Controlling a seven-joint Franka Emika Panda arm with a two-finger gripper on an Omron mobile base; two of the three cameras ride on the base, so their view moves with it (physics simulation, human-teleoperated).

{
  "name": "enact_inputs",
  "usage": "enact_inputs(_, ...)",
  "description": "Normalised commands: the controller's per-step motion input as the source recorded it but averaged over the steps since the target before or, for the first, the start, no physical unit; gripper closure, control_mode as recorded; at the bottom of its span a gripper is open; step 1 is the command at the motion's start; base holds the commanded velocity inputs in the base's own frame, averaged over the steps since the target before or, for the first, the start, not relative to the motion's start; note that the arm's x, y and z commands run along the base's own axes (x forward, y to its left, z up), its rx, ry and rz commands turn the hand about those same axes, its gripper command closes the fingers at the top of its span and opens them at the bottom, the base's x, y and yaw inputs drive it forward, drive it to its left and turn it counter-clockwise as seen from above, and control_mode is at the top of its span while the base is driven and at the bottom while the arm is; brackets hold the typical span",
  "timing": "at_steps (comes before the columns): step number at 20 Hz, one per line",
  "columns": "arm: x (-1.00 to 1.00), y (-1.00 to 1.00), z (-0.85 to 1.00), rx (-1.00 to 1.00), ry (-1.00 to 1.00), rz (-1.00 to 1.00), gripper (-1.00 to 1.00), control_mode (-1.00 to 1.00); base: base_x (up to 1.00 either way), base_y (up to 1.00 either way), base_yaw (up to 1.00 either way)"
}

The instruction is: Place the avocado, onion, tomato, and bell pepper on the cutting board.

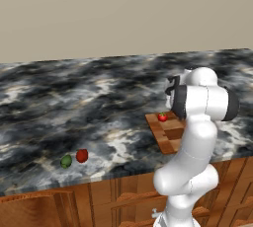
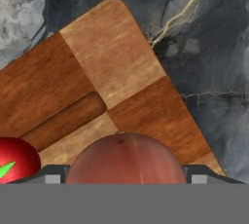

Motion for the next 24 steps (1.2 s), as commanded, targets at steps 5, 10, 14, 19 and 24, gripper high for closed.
enact_inputs(5, 0.07, 0.0, -0.11, 0.01, 0.04, 0.0, 1.0, -1.0, 0.0, 0.0, 0.0)
enact_inputs(10, 0.04, 0.03, -0.17, 0.01, 0.04, 0.0, -1.0, -1.0, 0.0, 0.0, 0.0)
enact_inputs(14, 0.05, 0.18, -0.06, 0.0, 0.03, 0.0, -1.0, -1.0, 0.0, 0.0, 0.0)
enact_inputs(19, 0.0, 0.03, 0.04, 0.0, 0.0, 0.0, -1.0, -1.0, 0.0, 0.0, 0.0)
enact_inputs(24, -0.01, 0.0, 0.18, 0.0, -0.02, 0.0, -1.0, -1.0, 0.0, 0.0, 0.0)
